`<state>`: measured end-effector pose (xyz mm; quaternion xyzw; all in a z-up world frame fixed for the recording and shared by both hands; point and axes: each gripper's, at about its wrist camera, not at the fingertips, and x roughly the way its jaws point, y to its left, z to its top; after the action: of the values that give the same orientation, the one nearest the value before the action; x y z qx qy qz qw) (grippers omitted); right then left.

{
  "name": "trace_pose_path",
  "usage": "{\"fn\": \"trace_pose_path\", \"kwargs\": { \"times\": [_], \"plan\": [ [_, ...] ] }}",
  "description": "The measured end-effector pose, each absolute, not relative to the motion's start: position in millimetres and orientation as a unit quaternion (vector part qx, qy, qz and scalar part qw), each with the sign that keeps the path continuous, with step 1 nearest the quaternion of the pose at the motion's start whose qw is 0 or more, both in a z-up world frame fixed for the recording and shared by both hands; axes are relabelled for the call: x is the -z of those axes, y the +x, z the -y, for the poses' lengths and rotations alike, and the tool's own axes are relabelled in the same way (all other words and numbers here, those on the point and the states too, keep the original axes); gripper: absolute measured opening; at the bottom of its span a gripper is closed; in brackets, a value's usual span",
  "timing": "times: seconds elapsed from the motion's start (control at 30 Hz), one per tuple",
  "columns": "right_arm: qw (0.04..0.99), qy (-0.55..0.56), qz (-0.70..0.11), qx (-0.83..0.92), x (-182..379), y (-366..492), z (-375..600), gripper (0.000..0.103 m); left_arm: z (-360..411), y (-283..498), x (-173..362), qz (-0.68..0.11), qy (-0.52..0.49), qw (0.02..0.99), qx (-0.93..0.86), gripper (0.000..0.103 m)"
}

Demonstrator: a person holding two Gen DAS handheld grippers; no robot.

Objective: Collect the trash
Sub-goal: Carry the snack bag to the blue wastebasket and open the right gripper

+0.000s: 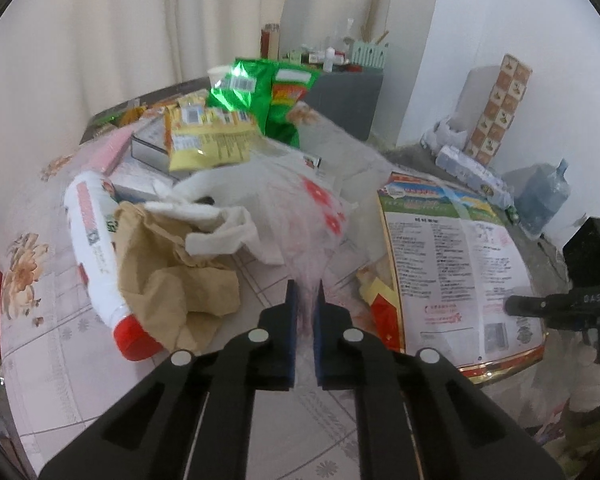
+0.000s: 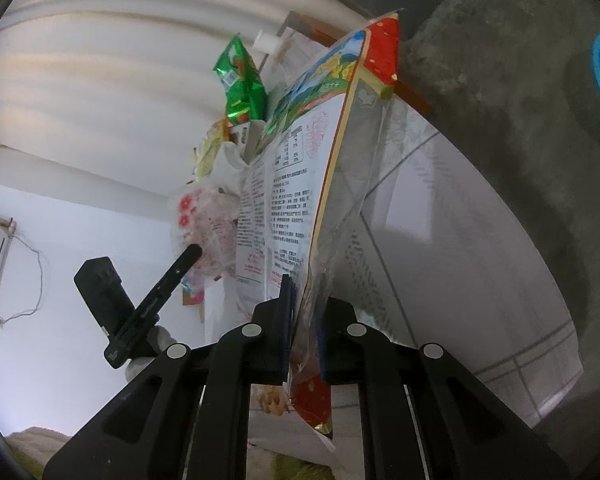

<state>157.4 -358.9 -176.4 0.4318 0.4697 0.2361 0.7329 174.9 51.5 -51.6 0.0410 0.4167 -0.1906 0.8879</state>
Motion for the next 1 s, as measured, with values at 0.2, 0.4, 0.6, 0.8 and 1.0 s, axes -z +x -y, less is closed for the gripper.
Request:
{"fn": "trace_pose_path", "kwargs": {
  "times": [0.2,0.4,0.6,0.8,1.0],
  "plan": [
    [0.745,0.436,-0.444,-0.241,160,149,370,0.009,-48,164,25,-0.387,0.018,0.896,0.216,0.006],
    [0.755,0.451,-0.421,-0.225,152,133,393,0.009,-15,163,7,-0.373,0.015,0.889,0.265,0.006],
    [0.776,0.48,-0.378,-0.159,148,100,454,0.009,64,171,-8,-0.355,0.052,0.87,0.338,0.006],
    [0.778,0.524,-0.342,-0.058,162,66,535,0.009,173,196,4,-0.386,0.061,0.824,0.41,0.006],
    [0.766,0.552,-0.328,0.038,192,61,600,0.009,297,216,49,-0.443,0.083,0.758,0.471,0.006]
  ]
}}
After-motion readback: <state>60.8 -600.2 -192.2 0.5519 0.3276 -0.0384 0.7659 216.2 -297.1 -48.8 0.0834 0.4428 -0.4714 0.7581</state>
